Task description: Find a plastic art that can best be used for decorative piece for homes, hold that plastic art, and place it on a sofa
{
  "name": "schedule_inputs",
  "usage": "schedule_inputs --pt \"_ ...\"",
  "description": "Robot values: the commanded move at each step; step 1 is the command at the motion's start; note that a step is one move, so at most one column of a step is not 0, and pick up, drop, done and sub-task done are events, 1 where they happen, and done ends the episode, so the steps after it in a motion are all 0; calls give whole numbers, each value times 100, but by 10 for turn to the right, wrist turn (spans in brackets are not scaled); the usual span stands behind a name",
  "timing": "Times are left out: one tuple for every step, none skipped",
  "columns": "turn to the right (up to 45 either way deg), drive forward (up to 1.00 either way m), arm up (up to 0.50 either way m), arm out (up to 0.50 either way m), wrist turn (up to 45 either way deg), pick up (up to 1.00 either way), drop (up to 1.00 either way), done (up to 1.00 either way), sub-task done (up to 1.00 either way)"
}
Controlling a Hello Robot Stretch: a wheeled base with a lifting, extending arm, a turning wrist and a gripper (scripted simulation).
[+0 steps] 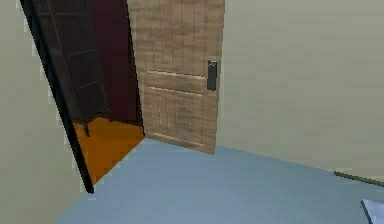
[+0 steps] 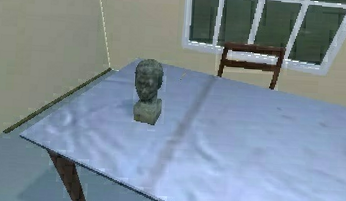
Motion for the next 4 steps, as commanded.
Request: schedule_inputs --pt "0 0 50 0 0 0 0 0 0" --pt "0 0 36 0 0 0 0 0 0" --pt "0 0 0 46 0 0 0 0 0" --pt "0 0 0 0 450 0 0 0 0"
